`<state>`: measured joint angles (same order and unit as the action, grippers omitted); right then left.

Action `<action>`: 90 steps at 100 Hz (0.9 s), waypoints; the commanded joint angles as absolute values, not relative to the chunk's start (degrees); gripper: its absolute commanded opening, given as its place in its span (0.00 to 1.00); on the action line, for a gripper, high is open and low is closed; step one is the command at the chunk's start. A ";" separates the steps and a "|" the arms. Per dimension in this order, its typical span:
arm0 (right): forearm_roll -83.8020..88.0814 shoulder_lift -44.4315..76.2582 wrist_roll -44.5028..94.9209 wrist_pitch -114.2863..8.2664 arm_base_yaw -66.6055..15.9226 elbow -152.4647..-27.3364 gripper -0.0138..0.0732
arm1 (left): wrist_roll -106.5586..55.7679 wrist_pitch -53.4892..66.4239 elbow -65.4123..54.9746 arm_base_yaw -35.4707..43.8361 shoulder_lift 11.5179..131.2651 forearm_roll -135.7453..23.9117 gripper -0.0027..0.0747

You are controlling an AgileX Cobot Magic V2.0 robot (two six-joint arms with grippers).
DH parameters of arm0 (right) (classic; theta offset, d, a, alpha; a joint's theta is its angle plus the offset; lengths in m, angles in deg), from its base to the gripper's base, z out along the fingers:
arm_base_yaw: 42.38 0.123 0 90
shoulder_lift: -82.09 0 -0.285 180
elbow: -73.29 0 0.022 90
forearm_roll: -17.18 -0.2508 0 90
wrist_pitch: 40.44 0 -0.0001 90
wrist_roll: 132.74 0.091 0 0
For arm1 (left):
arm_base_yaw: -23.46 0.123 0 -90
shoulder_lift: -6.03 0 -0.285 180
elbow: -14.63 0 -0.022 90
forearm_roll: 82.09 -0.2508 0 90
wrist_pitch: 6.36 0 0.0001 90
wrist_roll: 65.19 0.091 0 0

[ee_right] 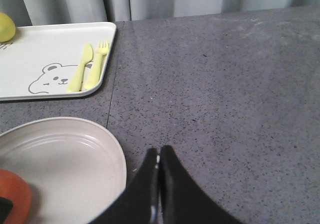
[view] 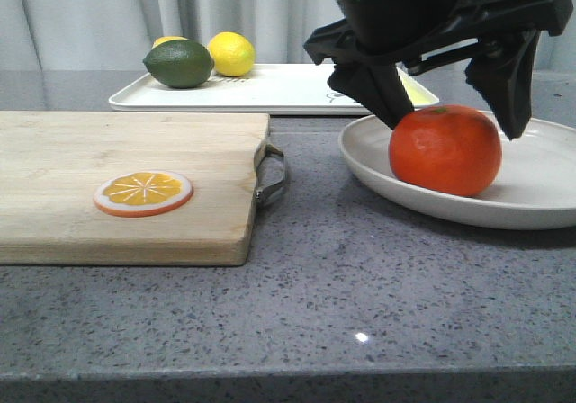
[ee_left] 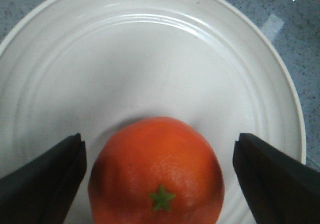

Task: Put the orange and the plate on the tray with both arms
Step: 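Open the left gripper to release the orange and raise it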

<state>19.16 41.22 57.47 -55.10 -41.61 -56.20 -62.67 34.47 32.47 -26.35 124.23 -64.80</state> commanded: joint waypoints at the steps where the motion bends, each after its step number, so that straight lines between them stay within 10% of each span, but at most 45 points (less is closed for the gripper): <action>1: 19.27 40.68 57.41 -50.75 -41.95 -58.25 0.09 | -62.68 32.54 35.44 -26.79 120.87 -63.76 0.78; 21: 19.27 40.68 57.41 -50.75 -41.95 -58.25 0.09 | -62.68 32.65 36.78 -26.79 118.33 -64.83 0.70; 72: 19.27 40.08 57.41 -57.48 -41.91 -58.90 0.09 | -62.68 24.47 20.81 -26.79 102.63 -66.93 0.01; 90: 19.27 35.47 57.34 -66.11 -41.91 -63.96 0.09 | -63.04 22.88 12.01 -26.69 94.73 -67.24 0.01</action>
